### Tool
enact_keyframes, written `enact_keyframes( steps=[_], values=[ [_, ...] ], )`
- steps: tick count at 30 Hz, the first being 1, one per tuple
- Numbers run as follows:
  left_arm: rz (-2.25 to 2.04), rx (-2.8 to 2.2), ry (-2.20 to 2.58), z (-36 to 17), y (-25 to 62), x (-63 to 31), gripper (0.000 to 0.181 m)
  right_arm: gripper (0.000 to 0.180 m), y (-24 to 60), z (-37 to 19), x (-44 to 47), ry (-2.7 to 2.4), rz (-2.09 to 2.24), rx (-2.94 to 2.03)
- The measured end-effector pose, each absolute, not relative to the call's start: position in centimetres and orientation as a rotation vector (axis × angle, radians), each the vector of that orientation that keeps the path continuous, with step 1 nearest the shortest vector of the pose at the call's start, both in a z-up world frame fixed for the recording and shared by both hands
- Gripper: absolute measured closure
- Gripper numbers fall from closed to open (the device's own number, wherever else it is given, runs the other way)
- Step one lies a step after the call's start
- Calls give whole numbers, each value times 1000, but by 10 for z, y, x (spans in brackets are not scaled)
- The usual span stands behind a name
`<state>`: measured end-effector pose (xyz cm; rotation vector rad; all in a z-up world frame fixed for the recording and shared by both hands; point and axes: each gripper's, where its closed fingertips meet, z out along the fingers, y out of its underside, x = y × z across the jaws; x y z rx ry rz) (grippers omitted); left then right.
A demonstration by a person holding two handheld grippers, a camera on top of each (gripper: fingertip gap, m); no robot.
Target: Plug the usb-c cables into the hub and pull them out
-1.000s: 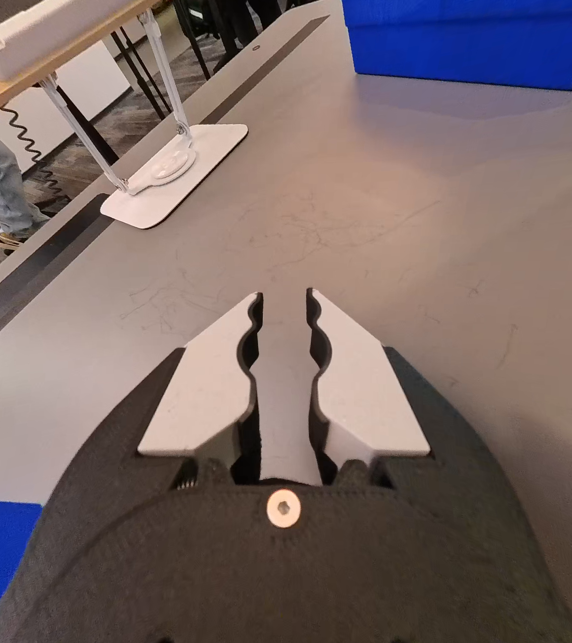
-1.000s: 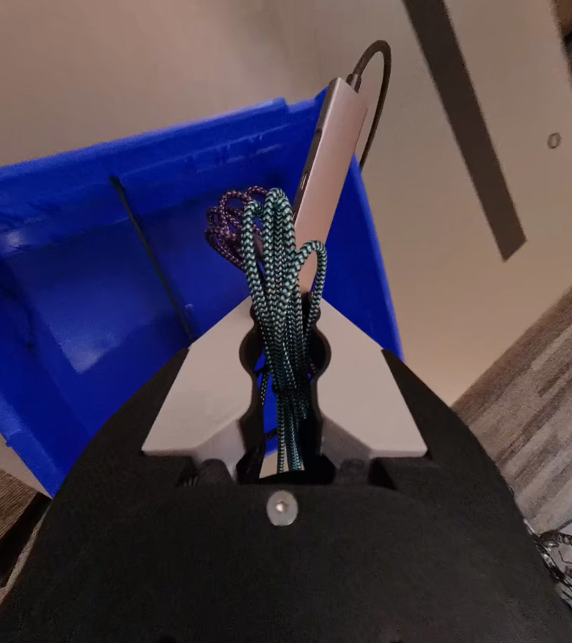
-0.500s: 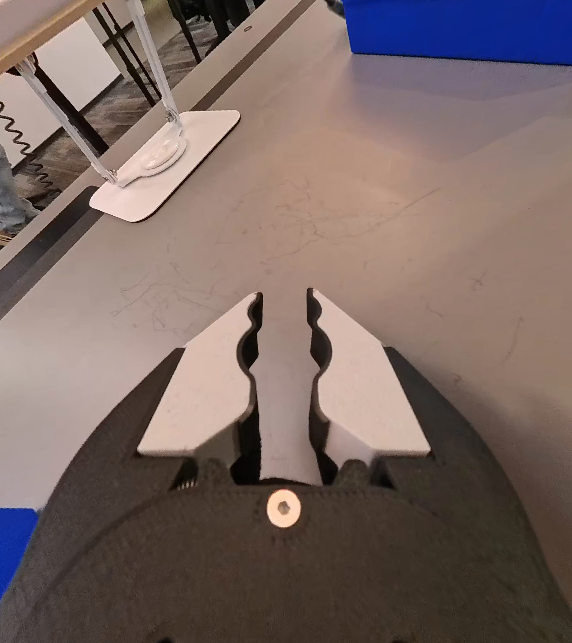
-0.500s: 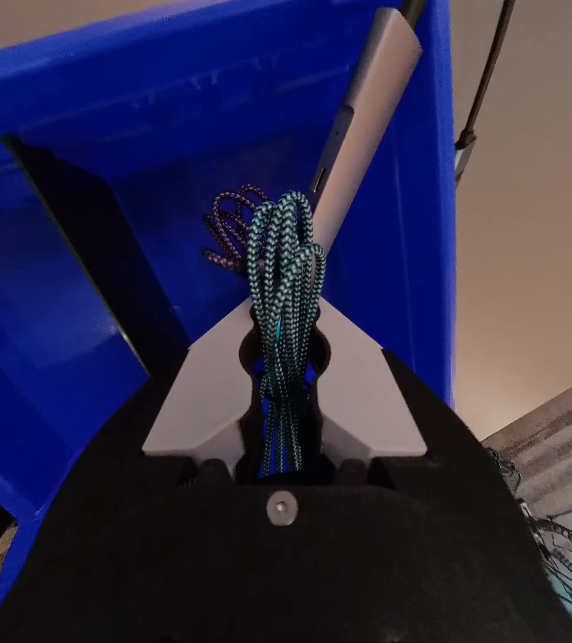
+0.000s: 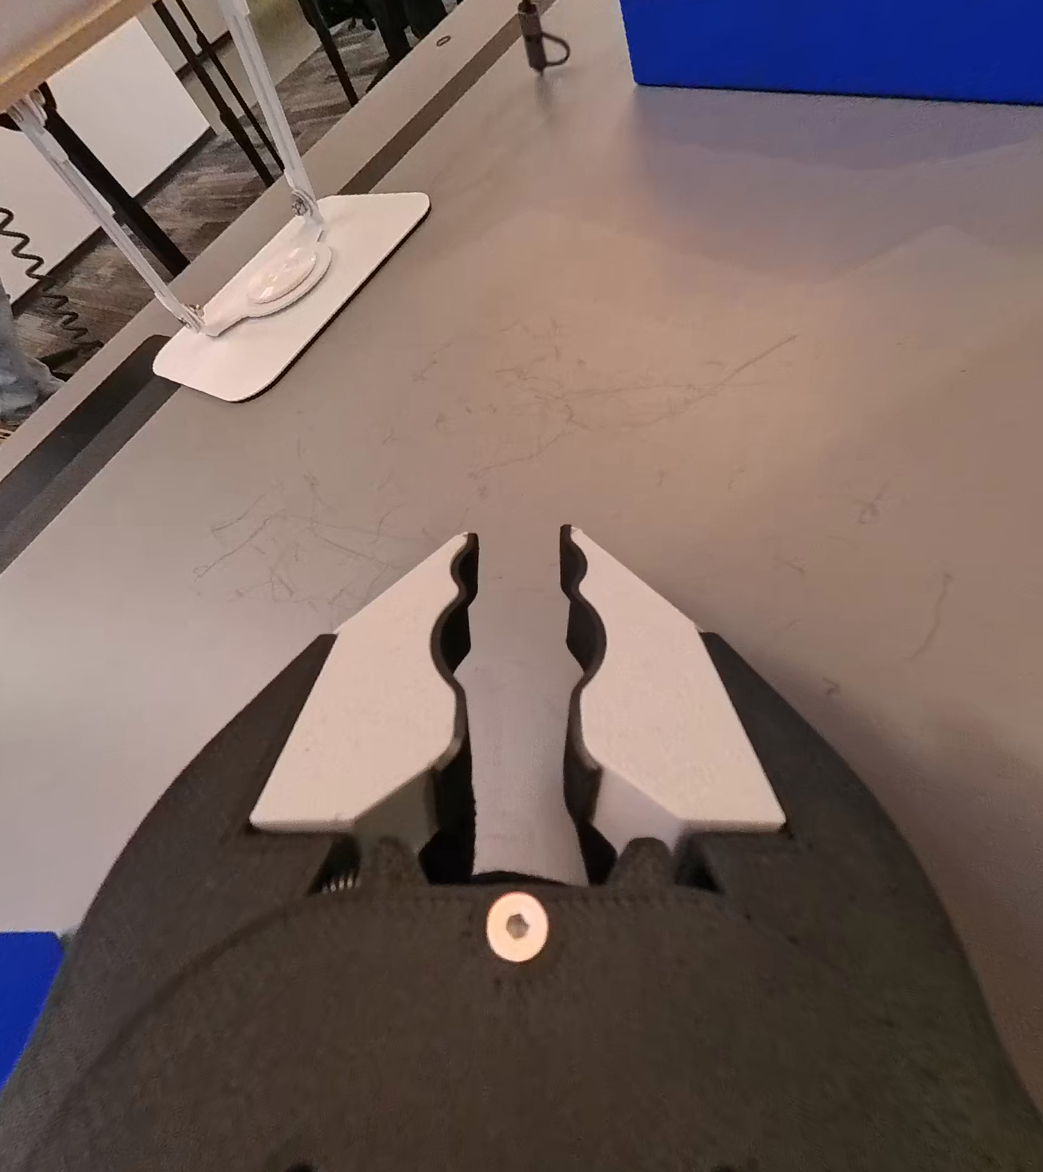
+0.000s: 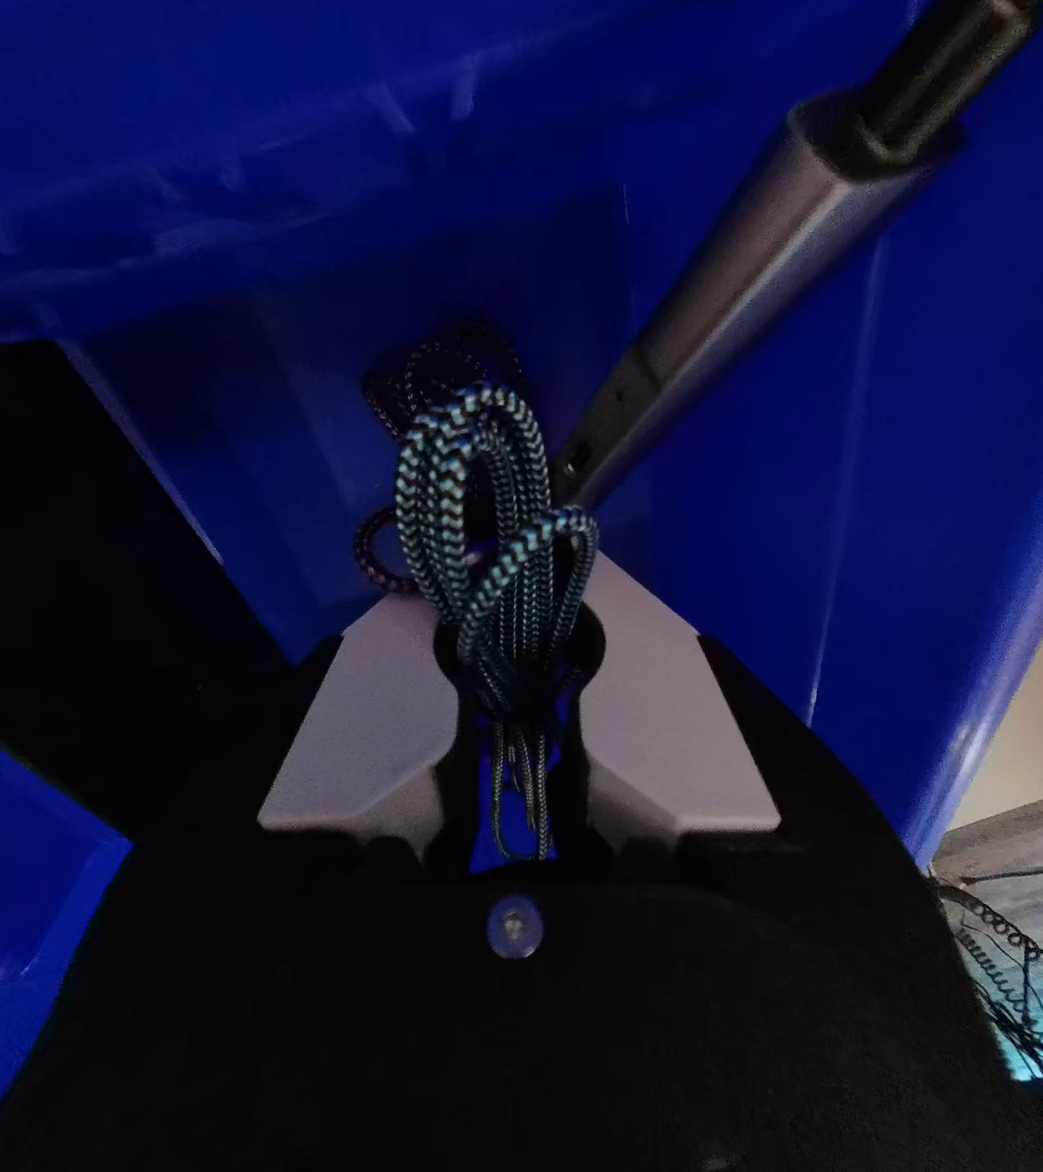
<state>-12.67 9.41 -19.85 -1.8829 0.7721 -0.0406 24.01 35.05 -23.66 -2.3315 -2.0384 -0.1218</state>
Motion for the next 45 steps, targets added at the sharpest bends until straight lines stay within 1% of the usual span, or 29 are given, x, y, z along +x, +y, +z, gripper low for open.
enact_keyframes(
  steps=[2,4,5,7,8,10,12,13,15,18,19,20,21,25,28,29,30,33,34,35,36,38,41,45],
  values=[
    [-43,-1883,770,-198,94,-127,157,150,346,-234,242,-2080,-138,-2339],
    [-47,-1881,769,-198,94,-127,157,118,348,-225,243,-2057,-206,-2337],
    [-49,-1880,768,-198,94,-127,157,114,347,-216,240,-2043,-185,-2315],
    [-52,-1881,767,-198,94,-127,157,111,338,-194,230,-2009,-69,-2294],
    [-53,-1881,767,-198,94,-127,157,112,335,-178,220,-1980,4,-2264],
    [-52,-1882,771,-199,95,-127,157,121,337,-141,192,-1855,169,-2191],
    [-49,-1883,772,-199,96,-126,157,139,346,-107,154,-1673,344,-2123],
    [-48,-1884,771,-199,96,-126,157,144,354,-98,140,-1590,399,-2125],
    [-45,-1883,770,-199,96,-127,157,139,367,-103,123,-1551,397,-2166],
    [-40,-1879,770,-199,95,-127,157,137,382,-135,114,-1568,308,-2284],
    [-40,-1879,771,-199,95,-127,157,142,383,-145,113,-1584,283,-2316],
    [-39,-1879,774,-199,95,-127,157,155,386,-150,112,-1587,249,-2332],
    [-39,-1878,778,-199,95,-126,157,180,388,-152,112,-1594,223,-2330],
    [-52,-1875,782,-199,94,-125,157,180,389,-131,106,-1577,209,-2206],
    [-63,-1874,780,-198,94,-125,157,177,396,-108,116,-1468,208,-2175],
    [-63,-1875,781,-198,94,-125,157,162,400,-103,120,-1428,188,-2176],
    [-62,-1875,781,-198,94,-125,157,152,402,-103,126,-1401,175,-2203],
    [-56,-1876,782,-199,95,-125,157,137,394,-128,134,-1414,239,-2359],
    [-53,-1876,783,-199,95,-125,157,136,391,-138,134,-1423,264,-2395],
    [-51,-1876,784,-199,95,-125,157,137,388,-146,135,-1445,266,-2422],
    [-48,-1876,784,-199,95,-125,157,145,389,-152,136,-1461,245,-2422],
    [-45,-1877,786,-199,95,-125,157,172,400,-154,135,-1465,187,-2347],
    [-44,-1878,787,-200,95,-125,157,175,402,-148,129,-1461,240,-2274],
    [-51,-1877,786,-199,95,-125,157,178,400,-120,129,-1386,348,-2188]
  ],
)
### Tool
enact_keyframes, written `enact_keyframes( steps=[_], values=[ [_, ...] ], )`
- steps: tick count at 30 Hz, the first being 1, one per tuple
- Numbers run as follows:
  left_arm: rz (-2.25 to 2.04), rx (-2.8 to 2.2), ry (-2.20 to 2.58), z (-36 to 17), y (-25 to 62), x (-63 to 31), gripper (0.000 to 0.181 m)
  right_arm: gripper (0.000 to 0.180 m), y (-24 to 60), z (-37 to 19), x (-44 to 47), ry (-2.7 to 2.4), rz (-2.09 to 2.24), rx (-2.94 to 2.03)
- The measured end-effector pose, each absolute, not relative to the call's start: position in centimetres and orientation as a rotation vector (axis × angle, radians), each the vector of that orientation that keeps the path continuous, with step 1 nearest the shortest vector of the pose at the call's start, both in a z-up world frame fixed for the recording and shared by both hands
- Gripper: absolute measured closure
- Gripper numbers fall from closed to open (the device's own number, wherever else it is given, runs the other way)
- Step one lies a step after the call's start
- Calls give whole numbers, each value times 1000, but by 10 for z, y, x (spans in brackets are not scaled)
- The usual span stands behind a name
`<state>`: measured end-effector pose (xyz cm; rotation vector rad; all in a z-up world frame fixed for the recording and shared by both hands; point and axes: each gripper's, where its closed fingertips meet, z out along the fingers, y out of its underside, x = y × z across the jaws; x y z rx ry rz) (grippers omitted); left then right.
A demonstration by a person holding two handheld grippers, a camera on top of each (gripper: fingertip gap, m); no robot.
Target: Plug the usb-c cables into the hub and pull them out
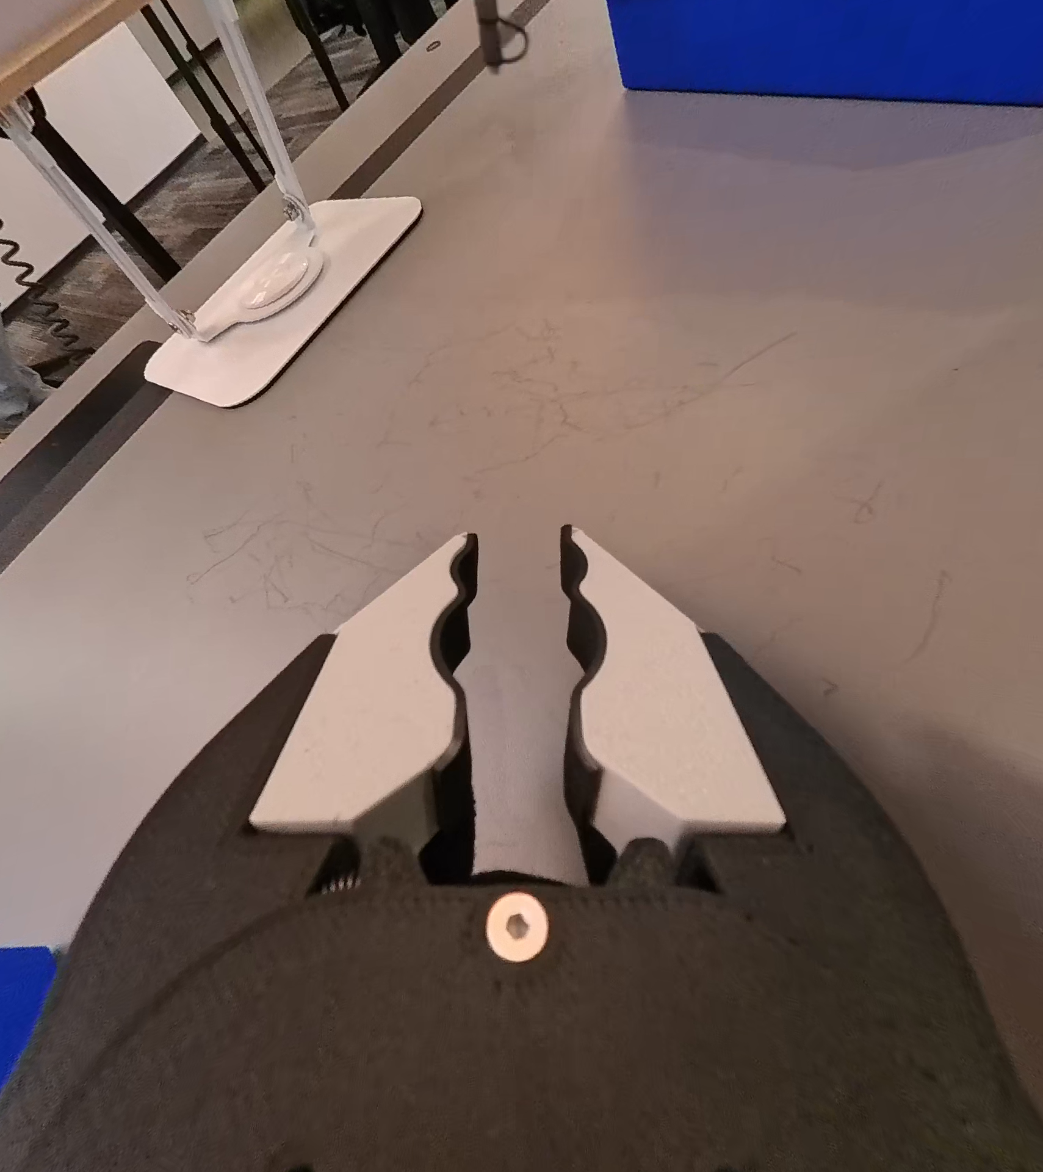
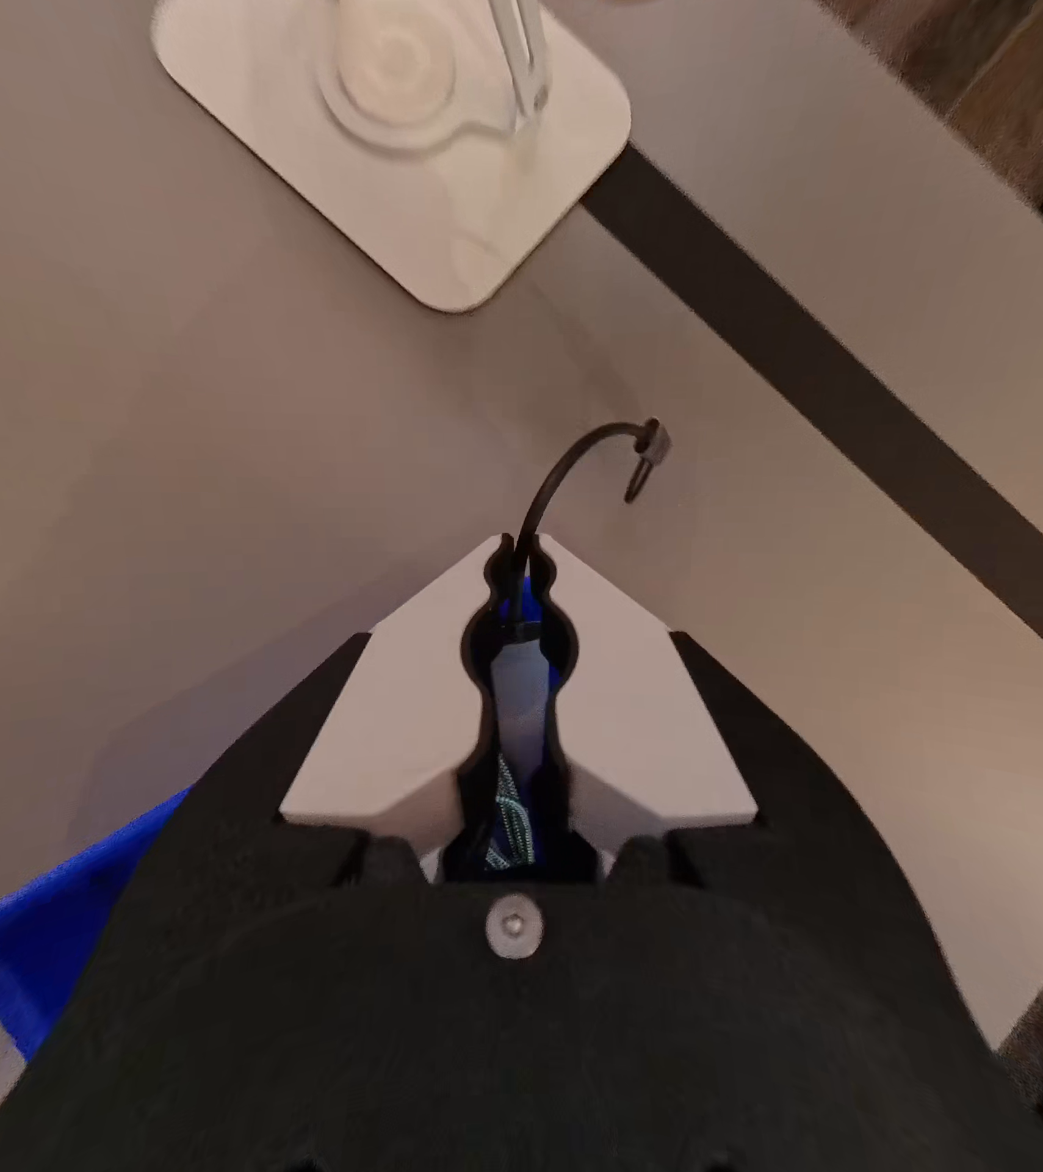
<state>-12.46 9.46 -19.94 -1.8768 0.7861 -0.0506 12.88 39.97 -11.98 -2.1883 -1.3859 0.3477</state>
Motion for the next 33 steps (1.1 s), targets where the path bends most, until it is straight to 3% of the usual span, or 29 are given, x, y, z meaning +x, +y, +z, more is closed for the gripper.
enact_keyframes(
  steps=[7,13,23,33],
  values=[
    [-55,-1876,788,-199,94,-124,157,178,360,-58,160,-1353,466,-2042],
    [-49,-1880,794,-200,95,-124,157,180,329,-38,199,-1342,569,-2011],
    [-29,-1889,807,-203,95,-124,157,178,307,-61,232,-1398,626,-2149],
    [-23,-1893,811,-204,95,-124,157,177,340,-87,218,-1298,726,-2255]
  ],
)
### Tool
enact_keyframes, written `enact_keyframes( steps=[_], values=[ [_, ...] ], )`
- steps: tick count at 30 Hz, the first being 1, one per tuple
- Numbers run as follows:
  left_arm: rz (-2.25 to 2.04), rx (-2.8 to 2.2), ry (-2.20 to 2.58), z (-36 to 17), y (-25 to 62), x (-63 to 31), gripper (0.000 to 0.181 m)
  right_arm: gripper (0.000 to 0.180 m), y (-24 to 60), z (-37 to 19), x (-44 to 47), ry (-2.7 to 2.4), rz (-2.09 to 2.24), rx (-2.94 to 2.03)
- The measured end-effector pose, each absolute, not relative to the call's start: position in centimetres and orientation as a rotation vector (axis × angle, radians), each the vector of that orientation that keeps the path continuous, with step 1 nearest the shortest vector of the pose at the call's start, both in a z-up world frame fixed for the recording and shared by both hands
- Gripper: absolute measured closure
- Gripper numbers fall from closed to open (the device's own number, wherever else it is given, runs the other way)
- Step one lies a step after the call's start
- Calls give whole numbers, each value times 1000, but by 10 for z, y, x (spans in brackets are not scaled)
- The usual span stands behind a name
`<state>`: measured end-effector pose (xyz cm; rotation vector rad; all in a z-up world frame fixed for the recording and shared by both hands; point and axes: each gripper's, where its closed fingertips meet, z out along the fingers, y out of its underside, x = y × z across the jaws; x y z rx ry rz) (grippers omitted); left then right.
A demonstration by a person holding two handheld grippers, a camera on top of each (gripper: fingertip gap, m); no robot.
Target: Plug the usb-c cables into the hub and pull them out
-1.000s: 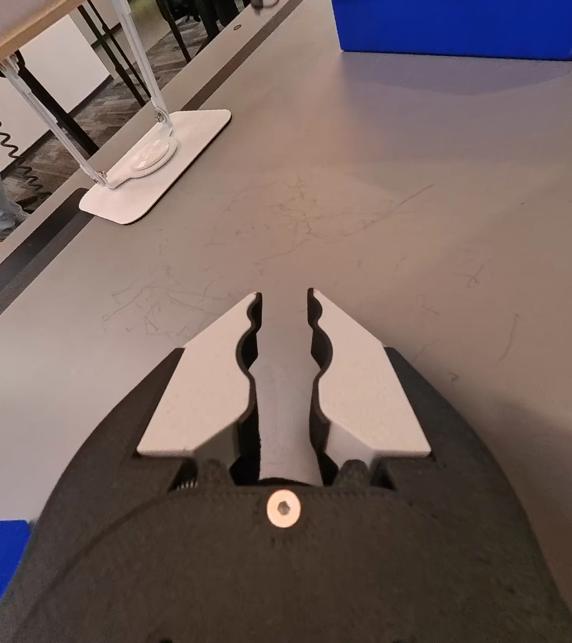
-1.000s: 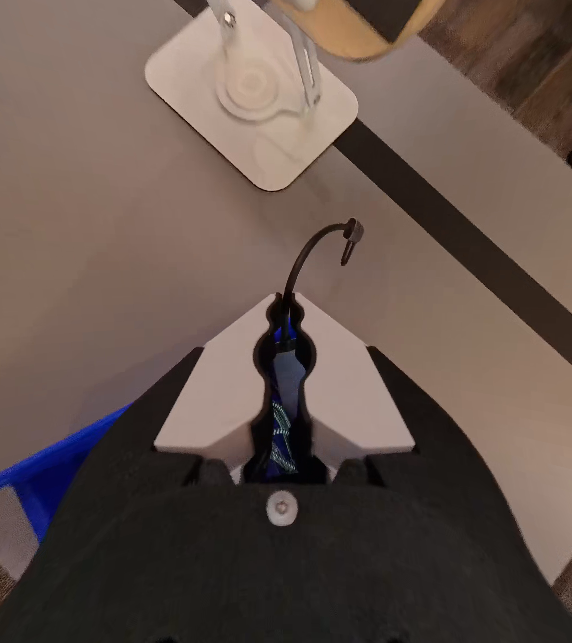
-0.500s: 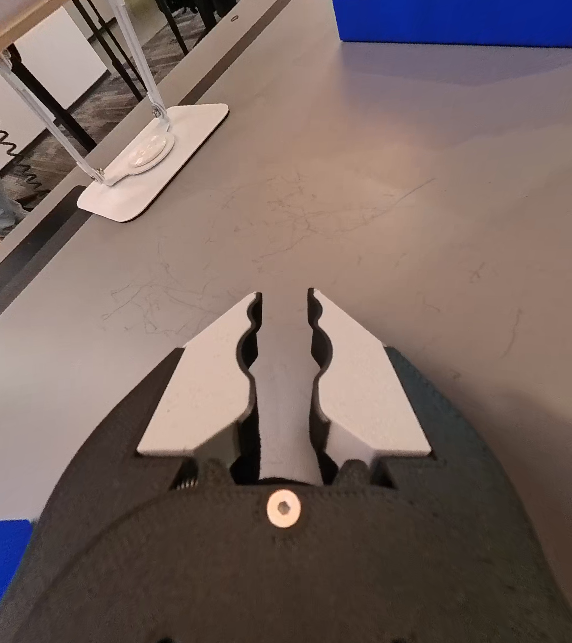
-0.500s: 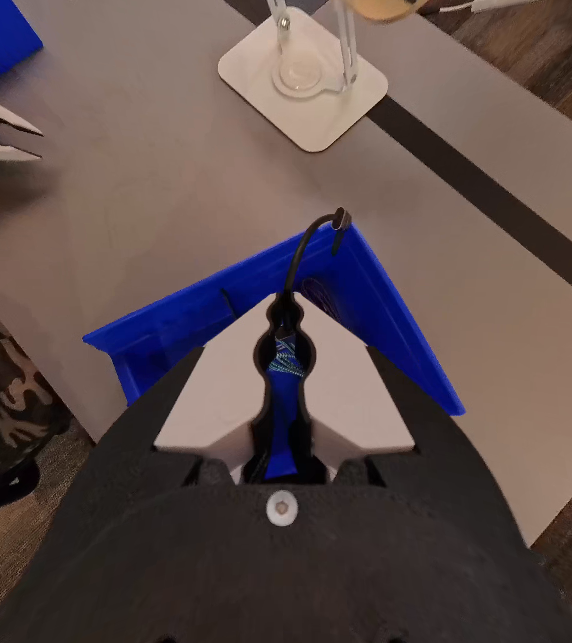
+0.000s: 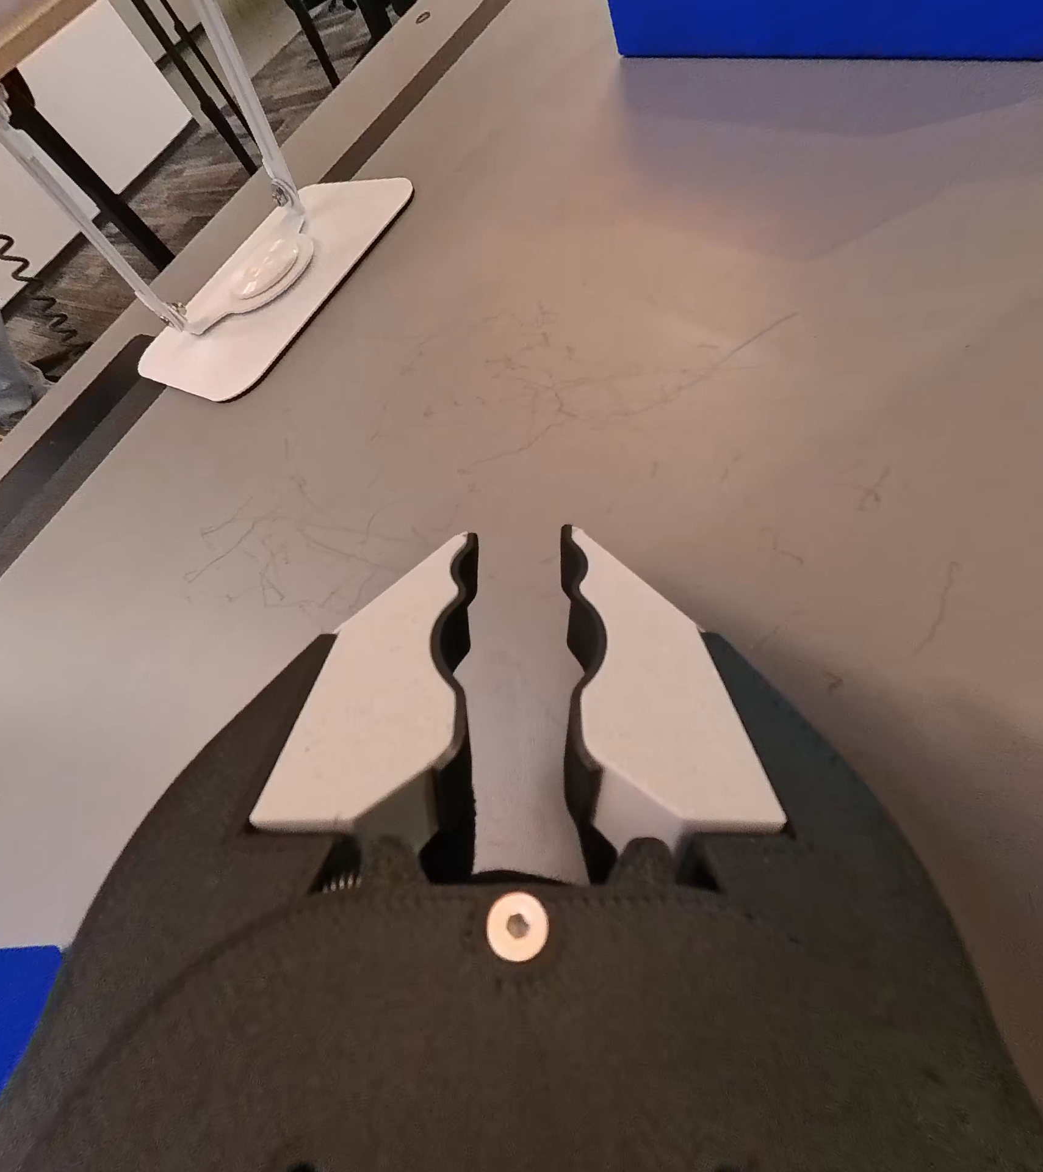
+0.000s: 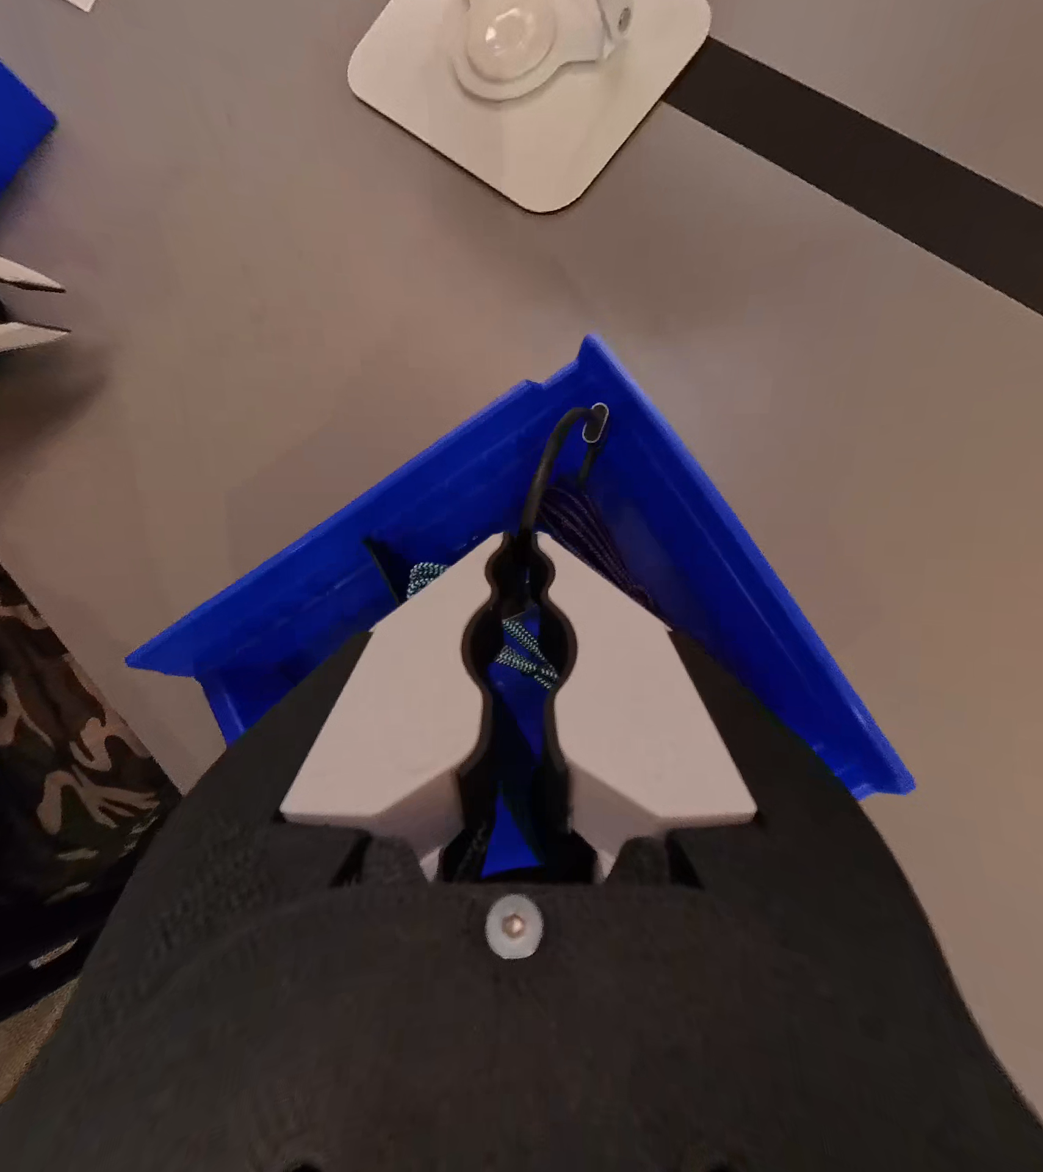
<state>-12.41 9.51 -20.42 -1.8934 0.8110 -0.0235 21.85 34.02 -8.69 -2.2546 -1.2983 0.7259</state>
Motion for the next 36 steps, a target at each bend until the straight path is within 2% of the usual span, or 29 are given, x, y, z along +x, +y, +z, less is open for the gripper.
enact_keyframes(
  steps=[13,21,25,29,31,32,33,34,36],
  values=[
    [-30,-1895,813,-204,95,-124,157,176,387,-113,276,-1066,307,-2341],
    [-18,-1905,819,-207,96,-124,157,172,379,-180,319,-1304,-344,-2401],
    [-6,-1907,825,-208,96,-124,157,172,389,-190,316,-1399,-562,-2342],
    [0,-1903,821,-207,96,-124,157,164,385,-211,326,-1581,-834,-2352],
    [8,-1901,820,-207,96,-124,156,160,382,-204,319,-1533,-761,-2380],
    [14,-1897,823,-207,95,-124,156,146,380,-199,313,-1492,-670,-2401],
    [21,-1896,828,-207,95,-123,156,123,377,-195,307,-1446,-577,-2425],
    [27,-1897,831,-207,95,-123,156,113,374,-190,305,-1418,-519,-2448],
    [37,-1897,831,-208,95,-123,156,109,370,-182,300,-1396,-423,-2444]
  ],
)
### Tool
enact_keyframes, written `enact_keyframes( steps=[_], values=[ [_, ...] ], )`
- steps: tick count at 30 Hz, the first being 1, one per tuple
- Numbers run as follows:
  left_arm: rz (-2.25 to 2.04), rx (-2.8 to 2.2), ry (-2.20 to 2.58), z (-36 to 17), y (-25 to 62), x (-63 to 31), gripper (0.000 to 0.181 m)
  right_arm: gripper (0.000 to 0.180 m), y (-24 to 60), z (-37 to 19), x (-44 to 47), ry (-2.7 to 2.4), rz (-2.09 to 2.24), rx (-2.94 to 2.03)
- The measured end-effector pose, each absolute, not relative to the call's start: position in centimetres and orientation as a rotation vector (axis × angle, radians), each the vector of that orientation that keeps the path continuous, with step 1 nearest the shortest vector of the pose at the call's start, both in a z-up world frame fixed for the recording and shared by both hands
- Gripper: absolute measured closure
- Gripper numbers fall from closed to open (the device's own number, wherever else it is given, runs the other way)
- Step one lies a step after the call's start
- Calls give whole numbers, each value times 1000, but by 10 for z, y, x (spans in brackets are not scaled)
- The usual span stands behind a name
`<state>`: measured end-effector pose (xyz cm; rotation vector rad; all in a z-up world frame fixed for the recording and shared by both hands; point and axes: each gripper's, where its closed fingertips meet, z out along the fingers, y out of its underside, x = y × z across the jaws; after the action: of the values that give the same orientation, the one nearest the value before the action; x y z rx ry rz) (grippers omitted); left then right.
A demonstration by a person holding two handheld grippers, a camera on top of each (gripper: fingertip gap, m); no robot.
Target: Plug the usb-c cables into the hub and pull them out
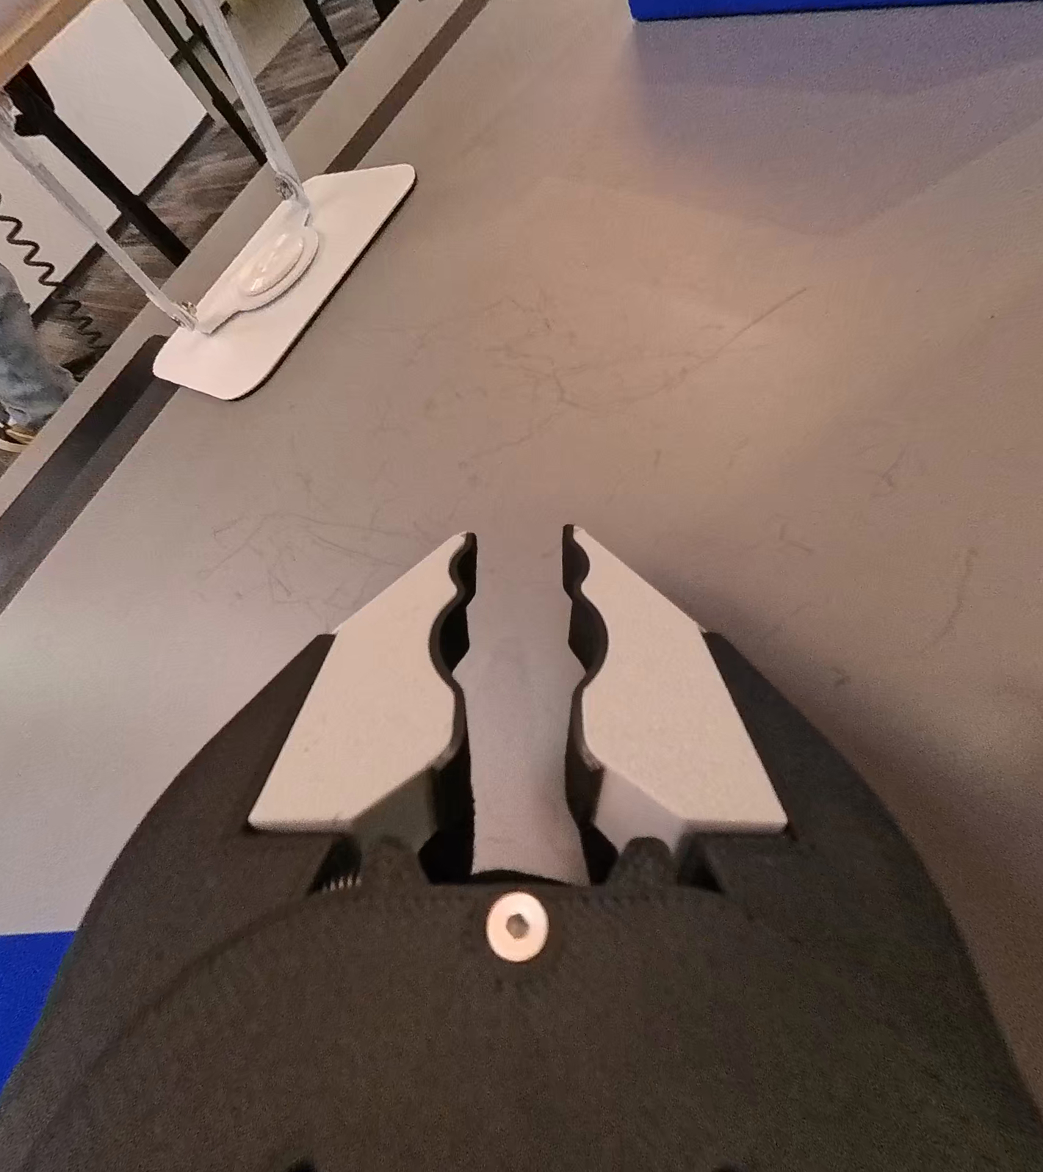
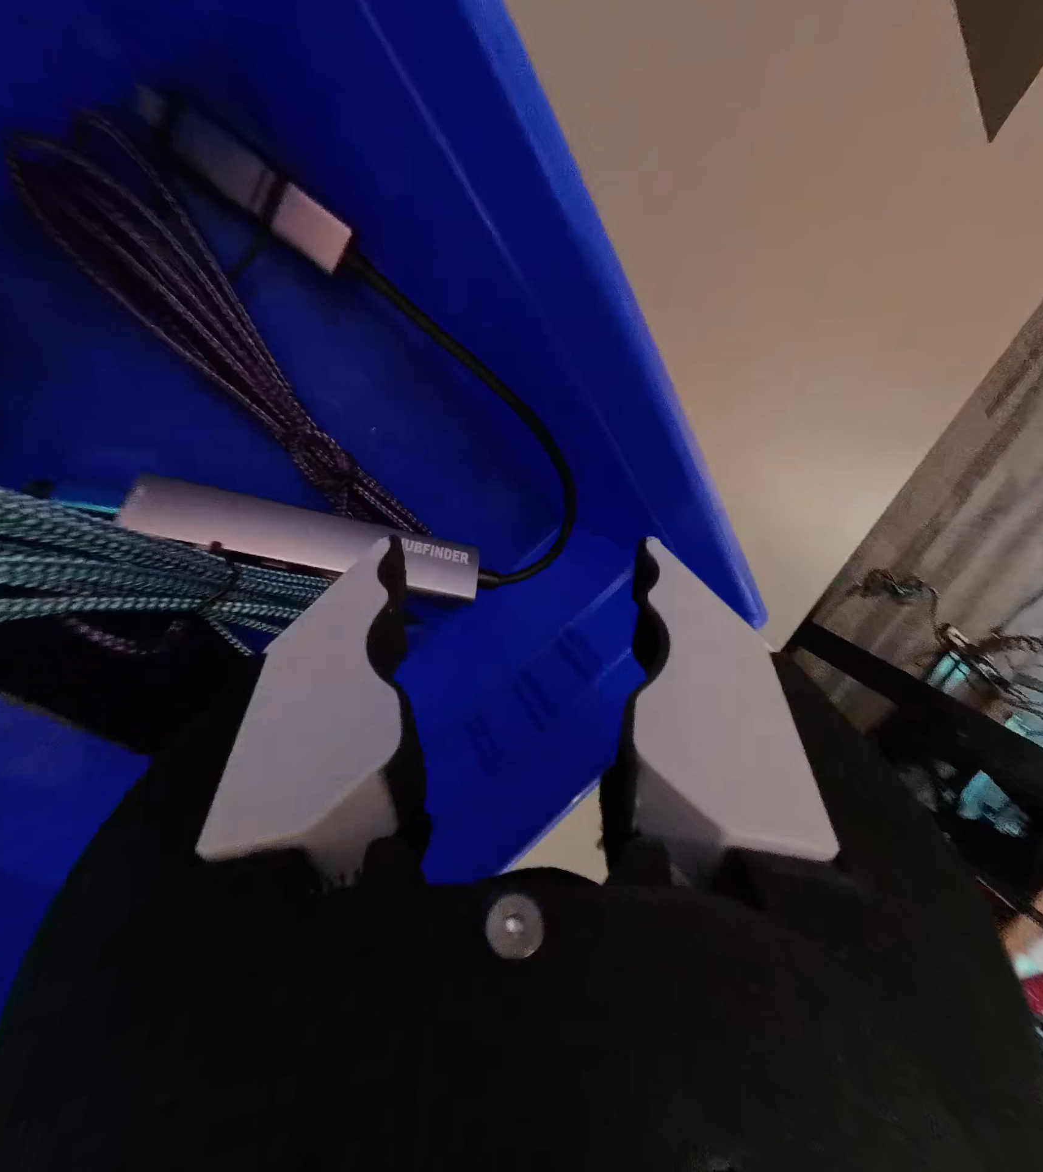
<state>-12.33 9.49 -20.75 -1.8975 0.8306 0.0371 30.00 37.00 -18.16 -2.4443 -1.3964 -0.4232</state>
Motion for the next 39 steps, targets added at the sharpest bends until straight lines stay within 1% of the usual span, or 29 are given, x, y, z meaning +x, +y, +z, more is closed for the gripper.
enact_keyframes(
  steps=[1,3,6,9,10,13,16,17,19,22,26,28,33,36,39],
  values=[
    [37,-1897,826,-207,95,-123,156,108,369,-178,296,-1375,-366,-2439],
    [35,-1887,813,-203,94,-123,155,114,372,-162,291,-1311,-322,-2385],
    [43,-1838,785,-185,89,-119,155,113,385,-117,297,-1232,-539,-2172],
    [54,-1796,786,-157,83,-111,156,126,369,-78,268,-1204,-466,-1994],
    [84,-1783,791,-145,81,-112,156,127,362,-69,260,-1191,-461,-1962],
    [172,-1707,811,-94,71,-119,157,135,335,-49,227,-1214,-404,-1852],
    [286,-1718,807,-55,63,-153,156,143,303,-36,190,-1245,-317,-1746],
    [316,-1730,807,-45,59,-168,156,142,291,-35,176,-1260,-263,-1722],
    [361,-1812,839,-35,52,-200,157,148,272,-31,153,-1275,-205,-1660],
    [511,-1972,847,-24,43,-266,156,149,245,-34,119,-1322,-62,-1614],
    [457,-2257,855,-42,18,-330,154,149,222,-46,88,-1387,54,-1587],
    [409,-2355,863,-57,3,-346,154,149,213,-51,78,-1416,86,-1571],
    [435,-2472,910,-106,-31,-357,151,150,194,-63,60,-1478,164,-1538],
    [433,-2480,837,-122,-27,-363,148,150,188,-69,53,-1497,199,-1540],
    [333,-2480,827,-130,-12,-362,148,150,181,-69,47,-1500,247,-1541]
  ],
)
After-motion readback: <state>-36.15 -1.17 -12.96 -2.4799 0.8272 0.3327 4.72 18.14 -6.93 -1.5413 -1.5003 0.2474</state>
